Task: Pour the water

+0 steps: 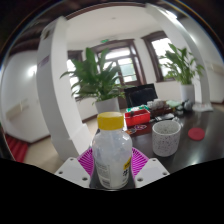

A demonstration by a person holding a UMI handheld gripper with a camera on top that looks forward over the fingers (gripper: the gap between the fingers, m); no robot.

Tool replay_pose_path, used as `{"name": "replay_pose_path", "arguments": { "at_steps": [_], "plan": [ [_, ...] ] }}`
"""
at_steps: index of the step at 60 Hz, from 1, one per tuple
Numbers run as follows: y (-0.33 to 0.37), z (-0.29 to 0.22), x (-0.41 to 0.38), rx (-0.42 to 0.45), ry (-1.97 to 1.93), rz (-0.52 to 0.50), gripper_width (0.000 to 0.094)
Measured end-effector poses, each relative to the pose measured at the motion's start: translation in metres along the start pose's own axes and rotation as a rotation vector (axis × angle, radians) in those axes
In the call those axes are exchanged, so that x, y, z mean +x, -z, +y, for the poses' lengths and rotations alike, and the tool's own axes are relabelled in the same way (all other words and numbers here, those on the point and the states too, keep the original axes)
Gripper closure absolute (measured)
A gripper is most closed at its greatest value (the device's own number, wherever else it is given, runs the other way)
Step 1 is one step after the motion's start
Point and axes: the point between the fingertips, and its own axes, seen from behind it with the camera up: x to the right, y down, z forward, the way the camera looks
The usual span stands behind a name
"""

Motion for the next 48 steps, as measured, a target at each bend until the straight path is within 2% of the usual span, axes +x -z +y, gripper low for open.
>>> {"name": "replay_pose_path", "arguments": {
  "at_steps": [8, 20, 34, 48],
  "plan": [
    [-0.018, -0.034, -0.004, 0.045, -0.384, -0.045, 0.049],
    [-0.037, -0.081, 0.021, 0.169, -1.029, -0.115, 0.0479],
    [-0.049, -0.106, 0.051, 0.242, -1.52, -0.159, 0.0476],
    [-0.054, -0.108, 0.071, 0.303, -1.864, -0.194, 0.0481]
  ]
}}
